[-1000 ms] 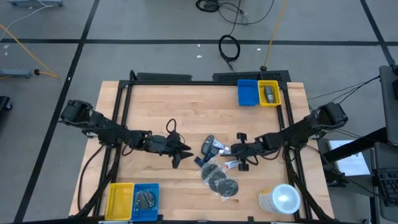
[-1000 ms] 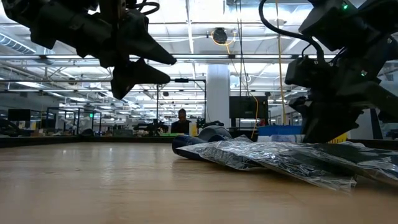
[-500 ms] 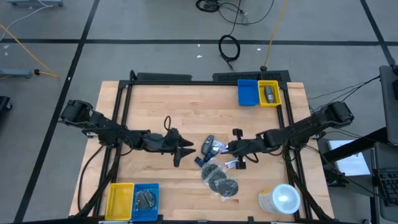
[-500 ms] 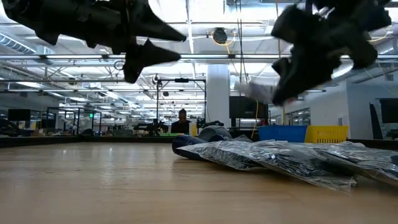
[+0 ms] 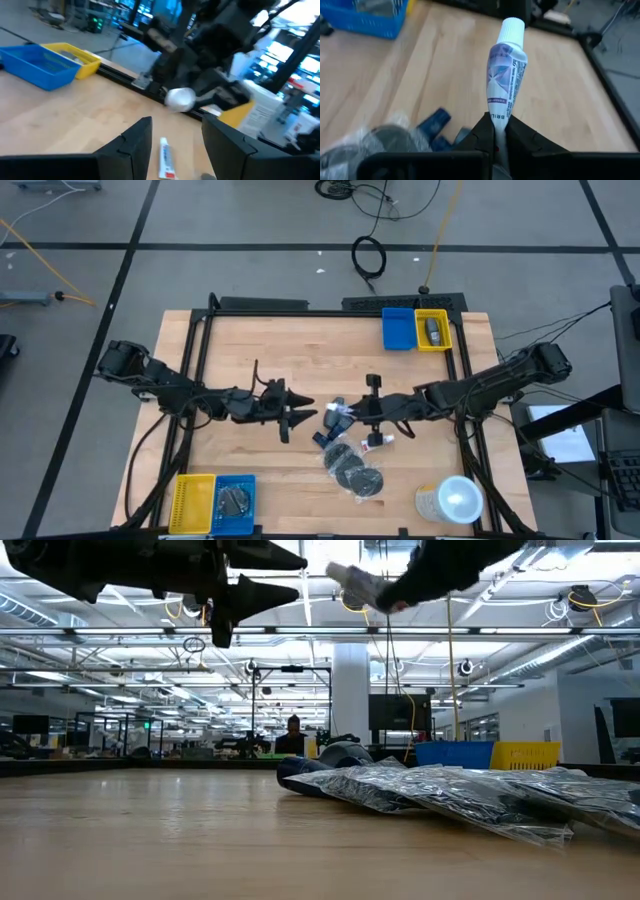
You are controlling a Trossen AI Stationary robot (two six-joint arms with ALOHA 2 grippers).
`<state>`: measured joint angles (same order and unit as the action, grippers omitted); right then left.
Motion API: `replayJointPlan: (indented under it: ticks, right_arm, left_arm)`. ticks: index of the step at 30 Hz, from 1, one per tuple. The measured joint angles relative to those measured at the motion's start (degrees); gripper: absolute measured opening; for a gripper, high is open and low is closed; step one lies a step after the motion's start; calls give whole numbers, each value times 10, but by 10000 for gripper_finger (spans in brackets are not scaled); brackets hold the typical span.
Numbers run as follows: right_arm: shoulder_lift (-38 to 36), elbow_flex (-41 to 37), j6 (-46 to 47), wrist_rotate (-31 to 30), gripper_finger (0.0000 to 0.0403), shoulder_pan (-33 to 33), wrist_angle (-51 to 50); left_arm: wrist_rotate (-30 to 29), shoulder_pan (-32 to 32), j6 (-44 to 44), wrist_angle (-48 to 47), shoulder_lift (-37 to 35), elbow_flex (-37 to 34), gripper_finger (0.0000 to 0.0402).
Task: Pick & Place Travel size toiletries
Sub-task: Put the white toothpaste into the bottom yellow bin
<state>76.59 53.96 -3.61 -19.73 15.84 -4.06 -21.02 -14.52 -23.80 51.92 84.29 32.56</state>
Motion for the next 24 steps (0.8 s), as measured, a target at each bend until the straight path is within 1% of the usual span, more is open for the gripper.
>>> replayJointPlan:
  ticks: [2,5,9,12,16,21,24]
  right_arm:
    - [0,4,-13,0,17,0,19]
    - [0,7,-33,0,17,0,53]
    - [1,7,-47,0,17,-4,75]
    - [0,7,-47,0,17,-11,79]
    - [1,7,-46,0,17,-20,89]
    - [1,7,-44,0,17,-24,98]
    - [1,6,-43,2,17,-25,99]
  left_arm:
    - [-11,2,1,14,0,0,170]
    - [-11,7,1,28,0,0,170]
    - [-11,10,16,57,0,0,170]
    - [-9,10,36,54,0,9,170]
    - [16,9,70,53,0,32,170]
    - [19,9,108,49,14,60,170]
    - [23,10,121,51,41,85,170]
